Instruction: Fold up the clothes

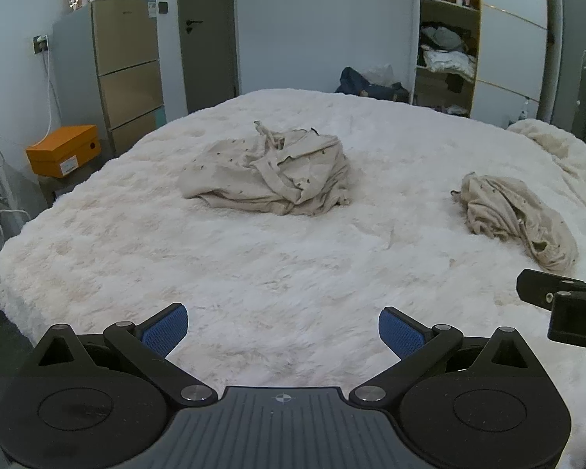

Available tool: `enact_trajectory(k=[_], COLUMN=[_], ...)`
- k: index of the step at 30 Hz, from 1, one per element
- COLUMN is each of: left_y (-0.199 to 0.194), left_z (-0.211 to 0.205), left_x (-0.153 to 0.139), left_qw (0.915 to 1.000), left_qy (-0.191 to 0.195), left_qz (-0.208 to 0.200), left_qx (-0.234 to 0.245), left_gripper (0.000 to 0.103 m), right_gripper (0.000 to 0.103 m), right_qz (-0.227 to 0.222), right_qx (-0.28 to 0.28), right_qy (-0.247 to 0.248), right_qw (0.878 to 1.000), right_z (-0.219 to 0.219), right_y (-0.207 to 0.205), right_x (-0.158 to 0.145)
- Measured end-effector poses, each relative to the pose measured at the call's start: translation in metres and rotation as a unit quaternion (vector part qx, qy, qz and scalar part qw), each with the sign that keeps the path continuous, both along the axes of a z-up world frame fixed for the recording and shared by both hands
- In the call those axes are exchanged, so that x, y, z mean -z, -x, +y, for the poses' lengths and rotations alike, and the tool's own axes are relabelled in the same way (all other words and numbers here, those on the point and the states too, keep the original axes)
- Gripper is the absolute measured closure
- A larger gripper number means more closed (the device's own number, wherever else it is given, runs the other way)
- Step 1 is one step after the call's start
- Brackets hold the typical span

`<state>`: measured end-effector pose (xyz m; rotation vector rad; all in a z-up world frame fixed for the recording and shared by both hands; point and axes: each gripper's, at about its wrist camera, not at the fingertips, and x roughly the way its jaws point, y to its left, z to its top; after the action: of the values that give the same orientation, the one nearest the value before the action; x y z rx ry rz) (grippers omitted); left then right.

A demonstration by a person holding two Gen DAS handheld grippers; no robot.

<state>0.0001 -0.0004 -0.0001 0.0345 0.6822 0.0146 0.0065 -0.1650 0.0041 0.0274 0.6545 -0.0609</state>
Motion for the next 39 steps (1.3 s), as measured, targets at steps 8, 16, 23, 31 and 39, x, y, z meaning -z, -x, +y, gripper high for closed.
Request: enact_trajectory(k=[8,16,23,31,39], left_y=[-0.006,0.005,0.003,0.002,0.002], left_z=[-0.001,-0.001,-0.004,-0.002,0.001], left_x=[0.003,-0.001,0.000,0.001,0.000], left_qw=[0.9999,0.9999,1.0000,0.9999,0.9999], left_qy=[0.005,-0.001,-0.002,0.004,0.010], left_qz=[0.012,-0.009,-0.007,-0.006,-0.009], left_qx=[0.004,0.008,0.007,0.011,0.009], left_gripper=[0.000,0.000,0.000,0.000,0.000], right_gripper=[0.000,0.000,0.000,0.000,0.000], right_qz=[-0.008,0.002,0.001,-0.001,-0.001], right_qx=[-0.002,-0.006,-0.004,-0.006,-0.006], right_qy=[0.002,0.007,0.014,0.016,0.020], right_qw=[1.000,1.000,1.000,1.000,1.000], right_z=[0.000,0.003,0.007,0.004,0.003], right_y=[0.000,-0.001,0.000,0.001,0.002], right_x=[0.002,0.001,0.000,0.002,0.003])
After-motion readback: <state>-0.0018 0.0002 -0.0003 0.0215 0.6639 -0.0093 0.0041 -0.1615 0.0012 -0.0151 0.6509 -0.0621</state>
